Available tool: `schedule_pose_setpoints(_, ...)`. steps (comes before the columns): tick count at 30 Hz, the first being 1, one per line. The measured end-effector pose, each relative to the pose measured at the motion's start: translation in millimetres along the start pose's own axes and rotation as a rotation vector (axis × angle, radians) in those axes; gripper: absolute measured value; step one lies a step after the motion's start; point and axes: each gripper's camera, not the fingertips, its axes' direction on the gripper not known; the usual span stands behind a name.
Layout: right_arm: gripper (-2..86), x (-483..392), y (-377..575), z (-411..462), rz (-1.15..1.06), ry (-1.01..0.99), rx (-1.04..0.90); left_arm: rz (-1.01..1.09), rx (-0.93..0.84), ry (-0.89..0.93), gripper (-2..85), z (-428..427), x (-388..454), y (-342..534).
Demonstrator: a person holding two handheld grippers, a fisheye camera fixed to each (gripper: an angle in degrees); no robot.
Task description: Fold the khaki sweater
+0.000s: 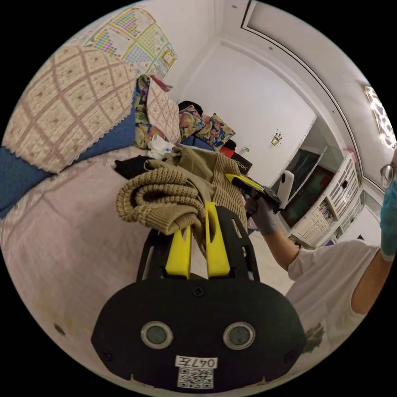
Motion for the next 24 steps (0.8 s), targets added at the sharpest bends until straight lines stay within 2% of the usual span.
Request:
schedule_pose_setpoints(2, 1.4, 41, -16, 14, 0.012, 0.014, 0.025, 0.010, 0.025, 0.016, 4.5, 48, -38, -93)
schedule_pose_setpoints(5, 2.3, 109, -35, 50, 0.085, 0.013, 0.023, -0.051, 0.035, 0.029, 5.7, 115, -108, -188)
schedule_pose_setpoints(7, 5.9, 163, -27, 93, 0.194, 0.009, -0.090, -0.198, -0.035, 0.006, 9.5, 165, -172, -212)
schedule_pose_setpoints(8, 7.3, 176, -21, 104, 0.245, 0.034, -0.143, -0.317, -0.125, -0.038, 14.6, 193, -215, -206)
schedule_pose_setpoints(10, 10.8, 209, 14, 118, 0.389, 0.128, -0.244, -0.471, -0.217, -0.030, 16.1, 204, -263, -170)
schedule_pose_setpoints(12, 11.6, 214, 36, 100, 0.429, 0.131, -0.183, -0.505, -0.149, 0.022, 15.1, 161, -271, -130)
schedule_pose_setpoints(15, 11.4, 193, 59, 57, 0.346, 0.140, -0.108, -0.399, -0.079, -0.018, 13.7, 32, -230, -102)
schedule_pose_setpoints(17, 11.1, 173, 67, 28, 0.281, 0.157, -0.082, -0.253, -0.005, -0.097, 12.5, -109, -161, -93)
schedule_pose_setpoints(18, 10.9, 157, 69, 8, 0.233, 0.175, -0.069, -0.213, 0.019, -0.122, 12.1, -147, -141, -90)
schedule_pose_setpoints(20, 10.5, 132, 67, -22, 0.162, 0.198, -0.036, -0.066, 0.117, -0.267, 10.9, -301, -48, -70)
schedule_pose_setpoints(21, 10.0, 114, 65, -42, 0.122, 0.207, -0.012, -0.032, 0.141, -0.313, 10.7, -339, -23, -62)
schedule_pose_setpoints(23, 8.8, 83, 63, -68, 0.077, 0.199, 0.036, 0.073, 0.226, -0.516, 9.7, -479, 76, -15)
schedule_pose_setpoints(24, 7.9, 61, 63, -84, 0.058, 0.173, 0.070, 0.092, 0.245, -0.566, 9.3, -511, 100, -1)
